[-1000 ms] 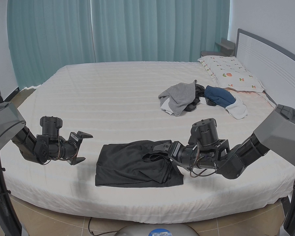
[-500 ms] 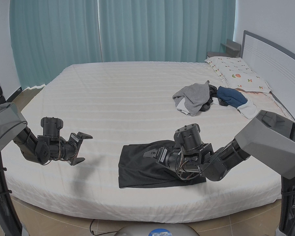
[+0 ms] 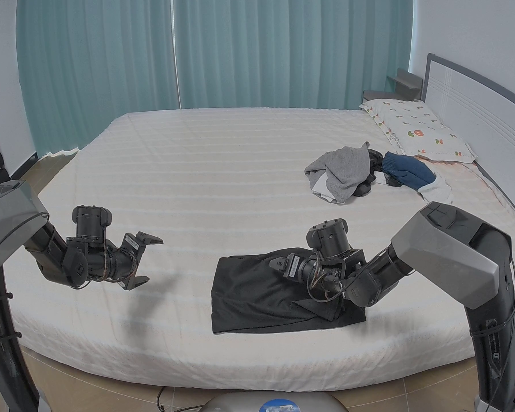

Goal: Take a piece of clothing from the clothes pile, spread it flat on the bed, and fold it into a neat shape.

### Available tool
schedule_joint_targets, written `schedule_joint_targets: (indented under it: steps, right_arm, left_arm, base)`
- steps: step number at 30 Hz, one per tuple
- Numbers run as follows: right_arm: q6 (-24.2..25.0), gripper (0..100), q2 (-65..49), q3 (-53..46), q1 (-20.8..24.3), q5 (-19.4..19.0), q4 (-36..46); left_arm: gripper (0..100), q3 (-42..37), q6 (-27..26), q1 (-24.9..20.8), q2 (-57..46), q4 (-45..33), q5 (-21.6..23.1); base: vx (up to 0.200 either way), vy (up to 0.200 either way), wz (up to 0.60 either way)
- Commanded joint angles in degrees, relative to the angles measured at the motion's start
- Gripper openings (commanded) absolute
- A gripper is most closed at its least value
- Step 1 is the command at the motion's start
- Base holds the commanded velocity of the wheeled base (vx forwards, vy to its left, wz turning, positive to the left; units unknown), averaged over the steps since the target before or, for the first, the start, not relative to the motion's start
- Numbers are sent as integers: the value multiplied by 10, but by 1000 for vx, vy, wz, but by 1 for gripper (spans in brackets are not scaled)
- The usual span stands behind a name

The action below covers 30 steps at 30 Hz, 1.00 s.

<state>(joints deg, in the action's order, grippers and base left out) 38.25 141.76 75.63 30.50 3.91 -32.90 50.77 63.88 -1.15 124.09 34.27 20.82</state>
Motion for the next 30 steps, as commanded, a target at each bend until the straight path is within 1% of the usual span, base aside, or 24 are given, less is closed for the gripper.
schedule_joint_targets:
  steps: [1, 3, 4, 10, 16, 20, 26, 30]
  right_arm:
    - [-3, 100, 18, 29, -34, 7, -1]
    - [-3, 100, 18, 29, -36, 7, -1]
    - [-2, 100, 18, 32, -55, 7, -1]
    - [1, 100, 13, 30, -88, 7, -1]
    - [9, 100, -7, 24, -102, 5, -2]
    - [21, 100, -23, 19, -104, 1, -1]
    - [24, 100, -25, 4, -104, -1, -1]
    - [25, 100, -23, 4, -104, -3, -2]
  left_arm:
    - [100, -1, 0, 0, 1, 0, 0]
    - [100, -1, 0, 0, 1, 0, 0]
    - [100, -1, 0, 0, 1, 0, 0]
    - [100, 1, 0, 0, 2, 0, 0]
    - [100, 6, 5, 2, 2, -1, 1]
    - [100, 11, 7, -3, 0, -8, 4]
    - [100, 12, 9, -29, 0, -8, 2]
    - [100, 13, 9, -35, 0, -7, 0]
  base:
    - [0, 0, 0]
    - [0, 0, 0]
    - [0, 0, 0]
    - [0, 0, 0]
    - [0, 0, 0]
    - [0, 0, 0]
    - [0, -200, 0]
    - [0, -200, 0]
